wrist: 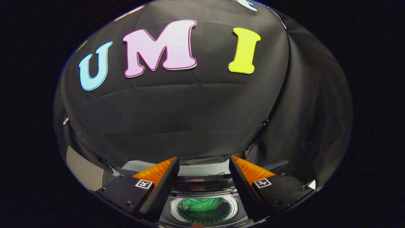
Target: Put the clothes into the washing machine and then close the washing machine lid.
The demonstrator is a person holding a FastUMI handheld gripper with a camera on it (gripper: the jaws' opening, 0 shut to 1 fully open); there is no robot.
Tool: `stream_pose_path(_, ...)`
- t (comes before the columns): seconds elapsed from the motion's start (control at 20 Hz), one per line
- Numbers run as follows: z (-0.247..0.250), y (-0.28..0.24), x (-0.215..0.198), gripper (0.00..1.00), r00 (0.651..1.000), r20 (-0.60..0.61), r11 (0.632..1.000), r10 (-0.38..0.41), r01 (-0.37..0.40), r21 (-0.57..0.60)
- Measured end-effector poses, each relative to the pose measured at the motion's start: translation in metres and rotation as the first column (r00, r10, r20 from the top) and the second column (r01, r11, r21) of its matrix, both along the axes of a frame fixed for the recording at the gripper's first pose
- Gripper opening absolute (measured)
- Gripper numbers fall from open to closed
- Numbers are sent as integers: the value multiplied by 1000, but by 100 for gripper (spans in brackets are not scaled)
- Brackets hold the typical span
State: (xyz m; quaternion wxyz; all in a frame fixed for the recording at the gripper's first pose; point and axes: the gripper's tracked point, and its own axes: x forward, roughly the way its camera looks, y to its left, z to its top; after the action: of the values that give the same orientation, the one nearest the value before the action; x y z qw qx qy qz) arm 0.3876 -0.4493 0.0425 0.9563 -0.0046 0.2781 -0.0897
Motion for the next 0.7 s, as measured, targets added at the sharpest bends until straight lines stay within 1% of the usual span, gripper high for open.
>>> stream_pose_path(0.1,-14,-2,-1,99,999,-48,1000,-1,2,23)
stream_pose_path(0.2,-13,-2,4,99,1000,18,998,0,-1,57)
stream_pose_path(0.35,-15,-4,-7,99,999,53,1000,12,-12,-4)
stream_pose_path(0.45,-14,-8,-12,99,996,85,1000,-10,10,3)
stream_pose_path(0.5,-14,-8,-16,99,997,81,1000,-13,14,-7)
stream_pose_path(0.55,-15,-7,-23,99,997,75,1000,-6,8,-24)
stream_pose_path(0.6,-14,-8,-28,100,996,83,1000,-13,15,-20)
stream_pose_path(0.7,-14,-7,-32,100,996,92,1000,-3,6,-23)
